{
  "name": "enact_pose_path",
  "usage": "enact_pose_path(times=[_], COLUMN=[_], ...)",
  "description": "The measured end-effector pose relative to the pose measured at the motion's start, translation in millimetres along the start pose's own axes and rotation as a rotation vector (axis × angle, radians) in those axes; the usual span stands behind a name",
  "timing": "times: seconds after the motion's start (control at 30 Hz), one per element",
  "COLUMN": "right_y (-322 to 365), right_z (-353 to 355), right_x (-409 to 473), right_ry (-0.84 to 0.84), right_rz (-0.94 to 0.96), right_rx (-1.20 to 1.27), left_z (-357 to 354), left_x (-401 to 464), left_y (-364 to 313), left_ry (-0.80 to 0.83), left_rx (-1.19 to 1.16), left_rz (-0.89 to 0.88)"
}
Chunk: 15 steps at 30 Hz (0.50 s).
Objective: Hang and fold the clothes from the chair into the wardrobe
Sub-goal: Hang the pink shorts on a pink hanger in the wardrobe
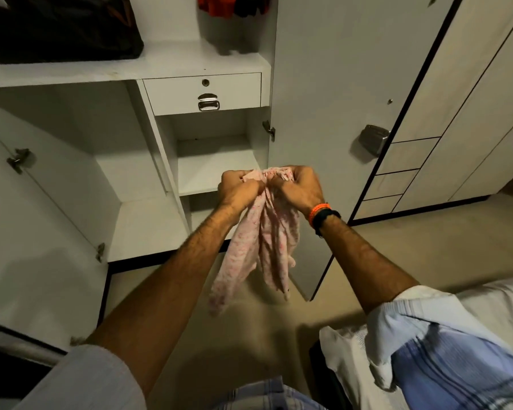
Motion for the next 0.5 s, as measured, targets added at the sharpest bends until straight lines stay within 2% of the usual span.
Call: enact_pose_path(times=[0.07,0.2,0.3,0.5], right_y=[6.2,19.2,26.2,26.2], right_z=[-6.9,-26.6,-31.6,-20.1], right_x=[-1.4,-8.4,-10.4,-5.7], right_ry=[0.053,0.269,0.319,0.144], right_rz=[0.021,0.084,0.131,0.124], right_rx=[0.021,0.017,-0.039,-0.04], left_z=[-11.2,-38.3,-53.1,-61.1], left_x=[0.5,-11.6,-21.6,-33.5], left_y=[-1.9,-14.9,-26.9,-36.5], left_ry=[0.074,0.307,0.472,0.619], left_rx=[-0.108,-0.569,-0.565,-0.511], left_rz=[0.004,0.061,0.072,0.065])
Point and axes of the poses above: each hand's wrist, its own x-axis towards the middle knuckle, its own z-axis out of the back of the hand, y = z × x, the point moved 10 cm from there along x, towards the middle knuckle, and after that the axes turned 8 degrees about y, right-handed, at the moved point
